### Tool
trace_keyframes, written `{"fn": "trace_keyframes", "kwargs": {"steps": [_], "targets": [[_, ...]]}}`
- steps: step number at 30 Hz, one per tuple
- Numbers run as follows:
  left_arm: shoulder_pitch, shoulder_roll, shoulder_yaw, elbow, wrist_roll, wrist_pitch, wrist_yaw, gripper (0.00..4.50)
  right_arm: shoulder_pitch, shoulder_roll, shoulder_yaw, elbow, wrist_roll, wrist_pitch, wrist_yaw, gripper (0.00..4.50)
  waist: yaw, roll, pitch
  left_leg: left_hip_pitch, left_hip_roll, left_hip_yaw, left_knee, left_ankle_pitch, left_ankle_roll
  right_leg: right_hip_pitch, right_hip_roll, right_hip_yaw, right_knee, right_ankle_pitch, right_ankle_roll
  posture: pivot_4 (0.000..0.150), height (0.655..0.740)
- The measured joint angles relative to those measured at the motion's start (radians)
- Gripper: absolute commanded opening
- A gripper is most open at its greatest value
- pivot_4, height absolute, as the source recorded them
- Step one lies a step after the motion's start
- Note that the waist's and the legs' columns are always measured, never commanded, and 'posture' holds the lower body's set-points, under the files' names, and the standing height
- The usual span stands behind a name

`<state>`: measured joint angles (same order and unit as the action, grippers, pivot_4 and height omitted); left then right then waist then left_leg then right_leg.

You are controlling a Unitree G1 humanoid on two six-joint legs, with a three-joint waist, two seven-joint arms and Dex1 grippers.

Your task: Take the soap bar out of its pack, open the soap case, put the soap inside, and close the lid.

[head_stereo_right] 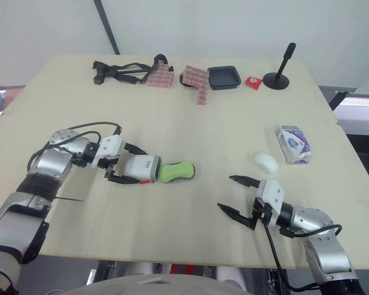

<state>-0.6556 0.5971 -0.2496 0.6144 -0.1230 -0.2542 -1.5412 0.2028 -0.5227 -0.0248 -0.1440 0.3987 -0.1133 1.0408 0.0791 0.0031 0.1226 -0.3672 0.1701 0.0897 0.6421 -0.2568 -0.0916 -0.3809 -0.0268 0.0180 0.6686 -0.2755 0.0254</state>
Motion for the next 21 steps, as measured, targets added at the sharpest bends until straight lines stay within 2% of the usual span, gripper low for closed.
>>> {"fn": "trace_keyframes", "kwargs": {"steps": [8, 12, 21], "targets": [[0.001, -0.003, 0.0, 0.013, 0.013, -0.046, 0.016, 4.5, -0.001, -0.002, 0.003, 0.0, -0.002, -0.001, 0.002, 4.47, 0.0, 0.0, 0.0, 0.0, 0.0, 0.0, 0.0, 0.0, 0.0, 0.0, 0.0, 0.0, 0.0, 0.0, 0.0, 0.15, 0.74], [0.0, -0.008, 0.001, 0.032, 0.017, -0.064, 0.024, 3.5, -0.002, -0.002, 0.009, 0.0, -0.006, -0.001, 0.002, 4.5, 0.0, 0.0, 0.0, 0.0, 0.0, 0.0, 0.0, 0.0, 0.0, 0.0, 0.0, 0.0, 0.0, 0.0, 0.0, 0.15, 0.74], [0.0, -0.009, 0.001, 0.033, 0.017, -0.067, 0.028, 3.5, -0.012, -0.015, 0.009, 0.002, -0.009, -0.001, 0.01, 4.5, 0.0, 0.0, 0.0, 0.0, 0.0, 0.0, 0.0, 0.0, 0.0, 0.0, 0.0, 0.0, -0.002, 0.0, 0.0, 0.15, 0.74]]}}
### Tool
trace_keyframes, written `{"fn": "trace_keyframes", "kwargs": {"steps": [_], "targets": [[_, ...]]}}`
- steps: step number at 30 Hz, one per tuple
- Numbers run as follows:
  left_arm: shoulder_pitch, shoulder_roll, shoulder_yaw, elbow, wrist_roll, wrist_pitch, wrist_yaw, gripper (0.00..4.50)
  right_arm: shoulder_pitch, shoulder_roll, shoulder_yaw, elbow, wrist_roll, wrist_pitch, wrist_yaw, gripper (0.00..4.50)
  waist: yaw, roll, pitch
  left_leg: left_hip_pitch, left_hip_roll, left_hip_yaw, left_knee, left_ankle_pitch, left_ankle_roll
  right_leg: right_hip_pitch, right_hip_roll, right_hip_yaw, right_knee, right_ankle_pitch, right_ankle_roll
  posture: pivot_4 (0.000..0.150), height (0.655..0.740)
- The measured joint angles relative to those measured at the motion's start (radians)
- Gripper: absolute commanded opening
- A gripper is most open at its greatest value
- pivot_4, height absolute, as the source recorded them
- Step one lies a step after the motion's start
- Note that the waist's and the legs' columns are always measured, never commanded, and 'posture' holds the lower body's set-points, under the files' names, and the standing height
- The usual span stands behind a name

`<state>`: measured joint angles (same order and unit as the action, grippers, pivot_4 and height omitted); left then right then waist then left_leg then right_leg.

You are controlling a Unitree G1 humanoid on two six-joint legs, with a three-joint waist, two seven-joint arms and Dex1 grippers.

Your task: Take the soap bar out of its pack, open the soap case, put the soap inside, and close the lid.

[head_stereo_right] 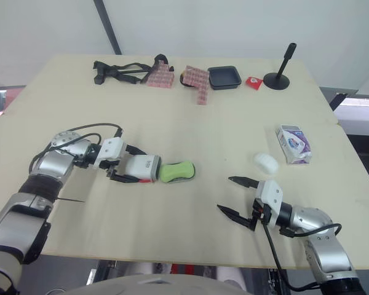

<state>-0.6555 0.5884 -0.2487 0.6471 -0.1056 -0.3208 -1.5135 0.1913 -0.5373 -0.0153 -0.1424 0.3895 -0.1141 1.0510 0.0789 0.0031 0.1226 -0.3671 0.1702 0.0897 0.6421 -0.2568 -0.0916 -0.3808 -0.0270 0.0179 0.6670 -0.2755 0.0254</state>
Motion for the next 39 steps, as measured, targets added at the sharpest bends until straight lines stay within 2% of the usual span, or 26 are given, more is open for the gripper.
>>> {"fn": "trace_keyframes", "kwargs": {"steps": [4, 9, 13, 16, 24, 28, 39], "targets": [[0.001, 0.002, 0.001, -0.002, -0.001, 0.007, -0.001, 3.5, -0.037, -0.013, 0.004, -0.001, -0.004, 0.001, 0.009, 4.5, -0.002, 0.0, 0.0, 0.0, 0.0, 0.0, 0.0, 0.0, 0.0, 0.0, 0.0, 0.0, 0.0, 0.0, 0.0, 0.15, 0.74], [0.025, 0.01, 0.003, -0.043, -0.013, 0.033, -0.008, 3.5, -0.16, -0.062, 0.025, -0.055, -0.001, 0.114, 0.005, 4.5, -0.004, 0.0, 0.0, 0.0, 0.0, 0.0, 0.0, 0.0, 0.0, 0.0, 0.001, 0.0, 0.002, 0.0, 0.0, 0.15, 0.74], [0.055, 0.021, 0.01, -0.095, -0.023, 0.059, -0.01, 3.5, -0.37, -0.086, 0.107, -0.116, -0.006, 0.305, -0.01, 4.5, -0.006, 0.0, 0.0, 0.001, 0.001, 0.0, -0.001, 0.0, 0.0, 0.0, 0.002, 0.0, 0.003, 0.0, 0.0, 0.15, 0.74], [0.077, 0.028, 0.016, -0.126, -0.031, 0.076, -0.006, 3.5, -0.472, -0.086, 0.18, -0.117, -0.027, 0.387, -0.006, 4.5, 0.0, 0.0, 0.0, 0.0, 0.0, 0.0, -0.001, 0.0, 0.0, 0.0, 0.002, 0.0, 0.002, 0.0, 0.0, 0.15, 0.74], [0.114, 0.044, 0.029, -0.196, -0.04, 0.115, 0.02, 3.5, -0.804, -0.019, 0.397, 0.016, -0.108, 0.507, 0.095, 4.5, -0.001, 0.0, 0.0, 0.001, 0.0, 0.0, -0.001, 0.0, 0.0, 0.0, 0.001, 0.0, 0.003, 0.0, 0.0, 0.15, 0.74], [0.122, 0.045, 0.031, -0.201, -0.04, 0.118, 0.033, 3.5, -0.855, -0.001, 0.478, 0.057, -0.156, 0.524, 0.141, 4.5, 0.0, 0.0, 0.0, 0.001, 0.0, 0.0, -0.001, 0.0, 0.0, -0.001, 0.002, 0.0, 0.003, 0.0, 0.0, 0.15, 0.74], [0.143, 0.048, 0.032, -0.224, -0.039, 0.121, 0.052, 3.5, -0.946, 0.099, 0.561, 0.173, -0.268, 0.578, 0.123, 4.5, 0.001, 0.0, 0.0, 0.004, 0.0, 0.0, 0.0, 0.001, 0.0, -0.002, 0.002, 0.0, 0.005, 0.0, 0.0, 0.15, 0.74]]}}
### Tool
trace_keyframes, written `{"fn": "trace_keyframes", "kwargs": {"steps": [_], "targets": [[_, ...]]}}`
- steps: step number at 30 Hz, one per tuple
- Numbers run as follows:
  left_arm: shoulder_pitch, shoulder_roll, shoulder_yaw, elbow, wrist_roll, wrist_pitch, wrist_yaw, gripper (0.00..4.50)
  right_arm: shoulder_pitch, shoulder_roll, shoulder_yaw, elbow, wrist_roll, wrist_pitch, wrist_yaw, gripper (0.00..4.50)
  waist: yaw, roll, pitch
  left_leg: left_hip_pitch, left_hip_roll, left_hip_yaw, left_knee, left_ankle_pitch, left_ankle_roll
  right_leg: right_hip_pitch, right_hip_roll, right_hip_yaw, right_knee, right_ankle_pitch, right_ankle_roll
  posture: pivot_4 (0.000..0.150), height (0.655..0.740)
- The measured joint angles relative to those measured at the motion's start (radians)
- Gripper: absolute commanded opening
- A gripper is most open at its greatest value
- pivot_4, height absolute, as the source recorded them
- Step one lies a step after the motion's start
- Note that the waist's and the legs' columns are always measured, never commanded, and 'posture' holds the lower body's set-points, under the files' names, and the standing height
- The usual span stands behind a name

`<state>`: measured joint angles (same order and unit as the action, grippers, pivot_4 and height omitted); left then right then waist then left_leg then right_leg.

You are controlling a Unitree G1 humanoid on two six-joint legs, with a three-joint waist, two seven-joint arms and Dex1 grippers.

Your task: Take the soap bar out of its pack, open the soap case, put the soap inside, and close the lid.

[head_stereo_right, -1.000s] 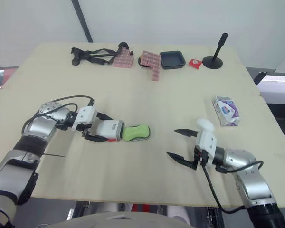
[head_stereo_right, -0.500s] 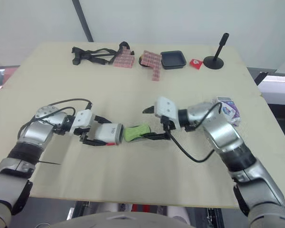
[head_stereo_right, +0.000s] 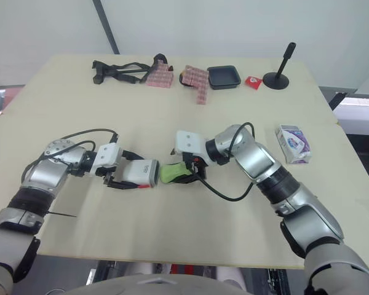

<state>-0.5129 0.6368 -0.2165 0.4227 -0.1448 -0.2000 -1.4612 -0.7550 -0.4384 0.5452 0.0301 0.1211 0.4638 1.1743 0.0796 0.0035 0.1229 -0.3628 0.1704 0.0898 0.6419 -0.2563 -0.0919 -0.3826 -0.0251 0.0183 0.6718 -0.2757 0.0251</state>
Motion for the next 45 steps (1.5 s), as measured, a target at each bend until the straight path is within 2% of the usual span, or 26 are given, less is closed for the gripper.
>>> {"fn": "trace_keyframes", "kwargs": {"steps": [21, 22, 27, 35, 45], "targets": [[0.0, 0.0, 0.0, -0.011, 0.0, 0.021, 0.005, 3.5, 0.002, 0.077, 0.038, 0.159, -0.099, -0.053, 0.006, 4.5, -0.001, 0.0, 0.0, -0.001, 0.0, 0.0, 0.0, 0.0, 0.0, -0.001, 0.0, 0.0, 0.001, 0.0, 0.0, 0.15, 0.74], [0.0, 0.0, 0.0, -0.011, 0.0, 0.021, 0.005, 3.49, 0.002, 0.079, 0.038, 0.161, -0.099, -0.054, 0.006, 3.96, -0.002, 0.0, 0.0, -0.001, 0.0, 0.0, 0.0, 0.0, 0.0, -0.002, 0.0, 0.0, 0.001, 0.0, 0.0, 0.15, 0.74], [0.003, 0.0, 0.0, -0.017, 0.0, 0.025, 0.006, 3.49, 0.002, 0.081, 0.03, 0.157, -0.101, -0.055, 0.009, 2.57, -0.002, 0.0, 0.0, 0.0, 0.0, 0.0, 0.0, 0.0, 0.0, -0.002, 0.0, 0.0, 0.001, 0.0, 0.0, 0.15, 0.74], [0.009, 0.0, 0.0, -0.032, 0.0, 0.029, 0.009, 3.49, 0.019, 0.07, 0.026, 0.119, -0.104, -0.039, 0.007, 2.56, -0.001, 0.0, 0.0, 0.0, 0.0, 0.0, 0.0, 0.0, 0.0, -0.002, 0.0, 0.0, 0.002, 0.0, 0.0, 0.15, 0.74], [0.009, -0.033, -0.002, -0.051, -0.001, 0.067, 0.029, 3.49, 0.036, -0.015, 0.023, -0.055, -0.103, 0.08, 0.009, 2.56, -0.001, 0.0, 0.0, -0.005, 0.0, 0.0, 0.001, 0.0, 0.0, -0.002, 0.001, 0.001, 0.001, 0.0, 0.0, 0.15, 0.74]]}}
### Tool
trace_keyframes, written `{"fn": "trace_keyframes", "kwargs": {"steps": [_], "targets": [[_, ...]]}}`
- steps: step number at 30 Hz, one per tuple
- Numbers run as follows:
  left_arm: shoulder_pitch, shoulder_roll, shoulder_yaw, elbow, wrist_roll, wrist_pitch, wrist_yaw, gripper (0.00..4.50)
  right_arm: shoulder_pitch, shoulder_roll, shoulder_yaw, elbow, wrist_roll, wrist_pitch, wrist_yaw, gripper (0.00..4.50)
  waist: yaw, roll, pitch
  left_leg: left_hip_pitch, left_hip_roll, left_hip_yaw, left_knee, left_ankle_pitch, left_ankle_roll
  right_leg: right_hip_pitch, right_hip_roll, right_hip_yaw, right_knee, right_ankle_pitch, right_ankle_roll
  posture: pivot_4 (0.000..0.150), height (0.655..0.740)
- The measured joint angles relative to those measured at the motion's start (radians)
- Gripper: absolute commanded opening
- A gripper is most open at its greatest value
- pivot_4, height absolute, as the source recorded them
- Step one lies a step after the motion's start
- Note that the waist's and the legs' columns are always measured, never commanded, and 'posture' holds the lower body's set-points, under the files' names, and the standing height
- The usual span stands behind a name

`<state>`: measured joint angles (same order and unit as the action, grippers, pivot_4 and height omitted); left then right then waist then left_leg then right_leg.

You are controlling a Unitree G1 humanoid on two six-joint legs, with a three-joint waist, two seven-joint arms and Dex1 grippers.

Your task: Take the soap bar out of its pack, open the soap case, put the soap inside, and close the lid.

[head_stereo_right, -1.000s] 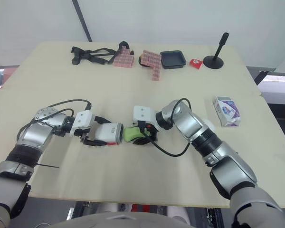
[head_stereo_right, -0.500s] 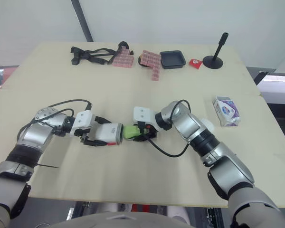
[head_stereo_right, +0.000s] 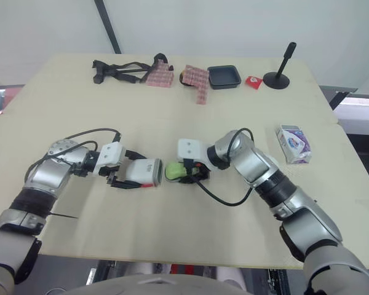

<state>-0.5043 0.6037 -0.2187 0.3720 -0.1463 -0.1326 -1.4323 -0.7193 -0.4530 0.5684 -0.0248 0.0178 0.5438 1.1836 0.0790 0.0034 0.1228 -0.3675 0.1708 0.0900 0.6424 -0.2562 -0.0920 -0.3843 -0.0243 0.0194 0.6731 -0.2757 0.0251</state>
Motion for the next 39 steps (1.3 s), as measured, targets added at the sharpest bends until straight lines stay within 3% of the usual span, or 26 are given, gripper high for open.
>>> {"fn": "trace_keyframes", "kwargs": {"steps": [11, 32, 34, 36, 39], "targets": [[-0.007, -0.039, -0.009, -0.004, 0.0, 0.015, 0.007, 3.49, -0.003, 0.001, 0.007, -0.045, -0.002, 0.108, -0.028, 2.56, 0.002, 0.0, 0.0, 0.002, 0.0, 0.0, 0.0, 0.0, 0.0, 0.0, 0.0, 0.0, 0.0, 0.0, 0.0, 0.15, 0.74], [-0.013, -0.134, -0.035, -0.034, 0.027, 0.046, 0.113, 3.49, -0.06, -0.04, 0.063, -0.081, -0.066, 0.118, -0.019, 2.56, 0.002, 0.0, 0.0, 0.0, 0.0, 0.0, 0.0, 0.0, 0.0, 0.0, 0.0, 0.001, 0.001, 0.0, 0.0, 0.15, 0.74], [-0.013, -0.141, -0.035, -0.034, 0.029, 0.046, 0.121, 3.49, -0.062, -0.046, 0.063, -0.088, -0.069, 0.127, -0.014, 3.6, 0.003, 0.0, 0.0, 0.0, 0.0, 0.0, 0.001, 0.0, 0.0, 0.0, 0.0, 0.001, 0.001, 0.0, 0.0, 0.15, 0.74], [-0.013, -0.144, -0.036, -0.034, 0.03, 0.046, 0.124, 3.49, -0.062, -0.053, 0.063, -0.106, -0.068, 0.141, -0.006, 4.32, 0.003, 0.0, 0.0, 0.0, 0.0, 0.0, 0.001, 0.0, 0.0, 0.0, 0.0, 0.001, 0.001, 0.0, 0.0, 0.15, 0.74], [-0.012, -0.148, -0.038, -0.035, 0.03, 0.045, 0.124, 3.49, -0.062, -0.059, 0.06, -0.127, -0.06, 0.158, 0.002, 4.47, 0.003, 0.0, 0.0, 0.0, 0.0, 0.0, 0.001, 0.0, 0.0, 0.0, 0.0, 0.001, 0.002, 0.0, 0.0, 0.15, 0.74]]}}
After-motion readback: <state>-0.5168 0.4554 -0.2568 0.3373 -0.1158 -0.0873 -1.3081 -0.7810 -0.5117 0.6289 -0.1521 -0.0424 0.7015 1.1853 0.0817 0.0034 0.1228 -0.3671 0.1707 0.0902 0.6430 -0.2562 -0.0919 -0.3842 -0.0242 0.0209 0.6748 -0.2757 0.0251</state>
